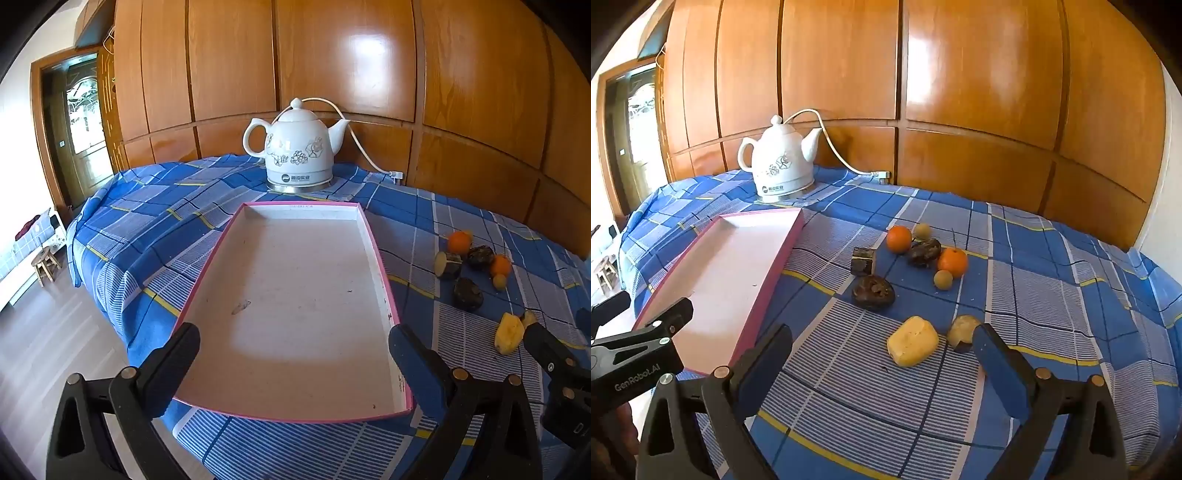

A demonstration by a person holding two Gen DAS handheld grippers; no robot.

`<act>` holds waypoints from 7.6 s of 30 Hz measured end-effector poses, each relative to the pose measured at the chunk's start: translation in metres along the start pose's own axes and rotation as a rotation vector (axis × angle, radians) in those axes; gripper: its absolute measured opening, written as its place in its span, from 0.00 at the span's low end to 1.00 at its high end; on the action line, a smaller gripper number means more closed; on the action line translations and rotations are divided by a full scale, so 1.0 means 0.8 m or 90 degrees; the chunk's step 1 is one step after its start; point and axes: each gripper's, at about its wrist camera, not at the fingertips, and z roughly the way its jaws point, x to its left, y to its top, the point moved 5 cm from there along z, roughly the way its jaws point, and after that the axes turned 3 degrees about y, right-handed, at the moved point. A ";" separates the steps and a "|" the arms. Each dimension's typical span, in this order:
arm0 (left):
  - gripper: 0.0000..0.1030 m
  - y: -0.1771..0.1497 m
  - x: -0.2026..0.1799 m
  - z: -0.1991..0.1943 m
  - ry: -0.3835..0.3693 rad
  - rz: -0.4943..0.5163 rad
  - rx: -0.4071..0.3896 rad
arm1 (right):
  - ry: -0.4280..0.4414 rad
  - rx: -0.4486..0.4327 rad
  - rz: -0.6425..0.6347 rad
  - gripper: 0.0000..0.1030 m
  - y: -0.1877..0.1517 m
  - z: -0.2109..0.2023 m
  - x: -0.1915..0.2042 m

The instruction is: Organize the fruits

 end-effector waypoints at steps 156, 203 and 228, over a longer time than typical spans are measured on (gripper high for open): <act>0.78 0.037 0.028 0.048 -0.049 0.003 0.082 | 0.279 0.302 -0.164 0.25 -0.019 0.077 -0.064; 0.83 0.025 0.075 0.053 -0.107 -0.076 0.118 | 0.269 0.205 -0.082 0.44 0.060 0.117 0.054; 0.74 0.058 -0.089 0.031 -0.267 0.110 0.144 | 0.059 0.205 0.133 0.44 0.047 0.116 -0.213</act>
